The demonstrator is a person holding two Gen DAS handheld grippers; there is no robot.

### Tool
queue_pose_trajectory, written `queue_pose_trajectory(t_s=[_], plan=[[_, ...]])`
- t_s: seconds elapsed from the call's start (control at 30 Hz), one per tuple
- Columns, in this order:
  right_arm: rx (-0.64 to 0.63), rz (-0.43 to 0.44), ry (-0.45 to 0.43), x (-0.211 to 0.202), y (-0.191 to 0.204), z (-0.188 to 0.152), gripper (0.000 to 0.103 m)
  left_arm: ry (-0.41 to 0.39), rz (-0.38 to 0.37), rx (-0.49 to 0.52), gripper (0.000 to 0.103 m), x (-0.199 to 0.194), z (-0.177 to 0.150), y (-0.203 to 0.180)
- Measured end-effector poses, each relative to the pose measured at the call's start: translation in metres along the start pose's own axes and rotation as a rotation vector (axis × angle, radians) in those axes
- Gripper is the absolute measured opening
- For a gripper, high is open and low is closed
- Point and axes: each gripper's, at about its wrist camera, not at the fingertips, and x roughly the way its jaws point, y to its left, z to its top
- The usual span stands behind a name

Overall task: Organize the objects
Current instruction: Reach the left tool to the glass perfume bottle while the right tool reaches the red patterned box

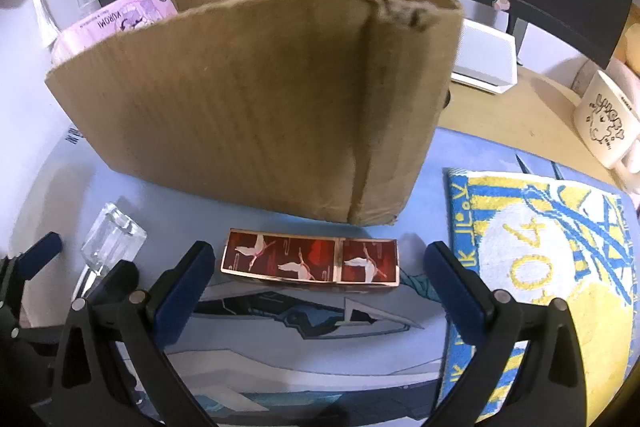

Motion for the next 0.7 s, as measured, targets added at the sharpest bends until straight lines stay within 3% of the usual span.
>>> queue_pose_trajectory(t_s=[0.37,0.43,0.47,0.57,0.6,0.63,0.7], plan=[[0.007,-0.007,-0.024,-0.002,0.0,-0.003,0.103,-0.011,-0.021,0.028,0.099,-0.004,-0.001,-0.003],[0.012,-0.014,-0.033,-0.004,-0.001,-0.004,0.103,-0.02,-0.04,0.04,0.09,-0.005,-0.002,-0.005],[0.021,-0.029,-0.044,-0.005,-0.002,-0.005,0.098,-0.021,-0.054,0.046,0.087,-0.005,-0.001,-0.006],[0.015,-0.04,-0.065,-0.009,-0.001,-0.008,0.082,-0.031,-0.086,0.052,0.053,-0.007,0.0,-0.008],[0.005,-0.032,-0.074,-0.01,0.001,-0.009,0.079,-0.033,-0.093,0.06,0.038,-0.008,0.0,-0.009],[-0.007,-0.032,-0.076,-0.011,0.003,-0.009,0.079,-0.031,-0.095,0.056,0.031,-0.008,0.0,-0.009],[-0.017,-0.02,-0.076,-0.011,0.004,-0.009,0.079,-0.028,-0.091,0.041,0.031,-0.007,0.001,-0.006]])
